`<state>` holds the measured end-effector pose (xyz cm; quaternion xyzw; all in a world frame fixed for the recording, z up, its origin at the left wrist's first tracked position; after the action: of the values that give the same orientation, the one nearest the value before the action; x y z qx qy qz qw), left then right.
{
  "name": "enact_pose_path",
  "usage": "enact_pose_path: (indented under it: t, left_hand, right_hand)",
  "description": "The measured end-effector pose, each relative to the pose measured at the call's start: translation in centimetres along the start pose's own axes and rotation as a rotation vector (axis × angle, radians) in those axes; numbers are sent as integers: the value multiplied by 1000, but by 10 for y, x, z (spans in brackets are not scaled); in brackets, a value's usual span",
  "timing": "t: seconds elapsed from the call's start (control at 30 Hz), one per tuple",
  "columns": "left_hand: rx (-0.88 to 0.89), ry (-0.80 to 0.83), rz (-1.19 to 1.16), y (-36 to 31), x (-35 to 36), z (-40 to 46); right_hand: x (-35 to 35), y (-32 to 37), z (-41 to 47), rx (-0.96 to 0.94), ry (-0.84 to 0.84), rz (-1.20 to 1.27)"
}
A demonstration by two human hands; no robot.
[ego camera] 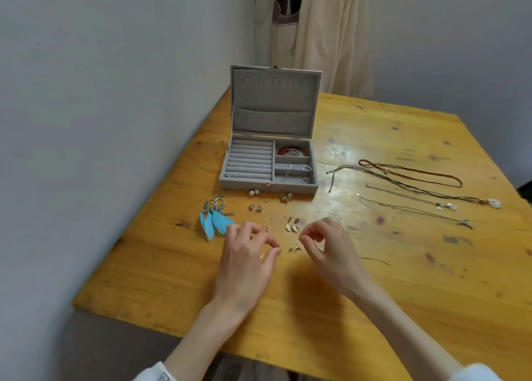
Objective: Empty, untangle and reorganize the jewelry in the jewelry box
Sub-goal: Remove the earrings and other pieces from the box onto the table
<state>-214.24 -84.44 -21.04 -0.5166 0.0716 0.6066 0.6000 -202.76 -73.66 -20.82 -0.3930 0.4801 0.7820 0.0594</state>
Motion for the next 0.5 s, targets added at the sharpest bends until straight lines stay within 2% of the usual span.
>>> enact_pose_path:
  t: [0.2,0.5]
  left_hand:
    - [14,55,92,-14,22,-24]
    - [-34,-11,94,-16,31,-28]
  right_hand:
    - [10,-17,-30,-10,-28,-83]
    - [15,-22,-36,-37,-95,-93]
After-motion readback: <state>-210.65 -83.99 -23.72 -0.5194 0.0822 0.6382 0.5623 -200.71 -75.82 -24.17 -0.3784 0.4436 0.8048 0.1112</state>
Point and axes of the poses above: each hand's wrist, its own z-axis towards the middle knuckle, its own x-axis out of the palm, y = z × x, the point moved 2 cm from there along z, towards the middle knuckle, and after that the axes turned 9 degrees about -y, right-handed, at the moved point
